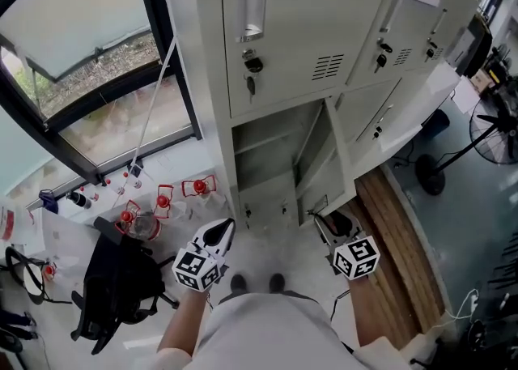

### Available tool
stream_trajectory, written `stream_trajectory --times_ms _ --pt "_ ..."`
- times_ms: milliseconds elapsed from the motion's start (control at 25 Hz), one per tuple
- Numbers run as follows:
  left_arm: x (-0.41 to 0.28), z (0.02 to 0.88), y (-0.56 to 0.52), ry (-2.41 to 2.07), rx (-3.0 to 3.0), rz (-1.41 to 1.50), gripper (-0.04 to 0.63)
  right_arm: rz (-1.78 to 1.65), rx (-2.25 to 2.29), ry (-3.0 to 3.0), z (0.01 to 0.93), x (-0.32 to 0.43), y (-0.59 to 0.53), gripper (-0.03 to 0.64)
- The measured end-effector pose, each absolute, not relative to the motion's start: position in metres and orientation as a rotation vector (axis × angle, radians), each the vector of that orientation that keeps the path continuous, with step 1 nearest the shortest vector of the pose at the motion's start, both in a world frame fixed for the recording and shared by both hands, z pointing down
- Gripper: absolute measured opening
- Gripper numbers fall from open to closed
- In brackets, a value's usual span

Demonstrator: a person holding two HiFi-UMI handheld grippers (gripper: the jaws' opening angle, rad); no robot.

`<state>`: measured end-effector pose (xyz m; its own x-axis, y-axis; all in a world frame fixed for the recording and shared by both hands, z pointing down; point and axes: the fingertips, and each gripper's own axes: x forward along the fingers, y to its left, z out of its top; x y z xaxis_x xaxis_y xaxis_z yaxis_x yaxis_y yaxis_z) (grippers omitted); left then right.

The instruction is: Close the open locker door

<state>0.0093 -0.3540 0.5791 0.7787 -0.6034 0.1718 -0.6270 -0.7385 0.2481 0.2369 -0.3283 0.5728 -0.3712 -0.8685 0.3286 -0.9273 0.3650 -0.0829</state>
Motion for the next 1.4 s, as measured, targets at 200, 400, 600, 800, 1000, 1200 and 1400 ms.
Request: stream_trajectory --times_ms 200,400,600,800,1000,1200,1400 --pt "-0.002 0.582 -0.353 -0.985 2.658 0.114 0.021 0.353 1.516 -2.448 0.571 0.208 -0.333 0.17" --pt "-0.019 0.584 -0.354 -1.036 2.633 0.109 0.021 0.345 1.42 -2.507 0.571 0.179 -0.343 0.17" --pt "-0.039 0.584 -0.358 -1.104 2.607 0.107 0.021 0.338 1.359 -2.541 0.569 0.161 -0.359 0.169" --pt "-0.053 0.582 -0.359 -1.158 2.587 0.099 0.021 0.313 1.293 -2.571 0.567 0.141 -0.373 0.166" --pt "-0.064 0.579 -0.361 -1.206 2.567 0.091 0.021 0.305 1.253 -2.598 0.565 0.124 -0.386 0.164" --pt "-0.072 0.578 -0.361 -1.245 2.548 0.088 0.021 0.294 1.216 -2.614 0.565 0.11 -0.397 0.167" --pt "-0.078 0.579 -0.362 -1.28 2.524 0.081 0.021 0.275 1.183 -2.618 0.564 0.097 -0.41 0.162"
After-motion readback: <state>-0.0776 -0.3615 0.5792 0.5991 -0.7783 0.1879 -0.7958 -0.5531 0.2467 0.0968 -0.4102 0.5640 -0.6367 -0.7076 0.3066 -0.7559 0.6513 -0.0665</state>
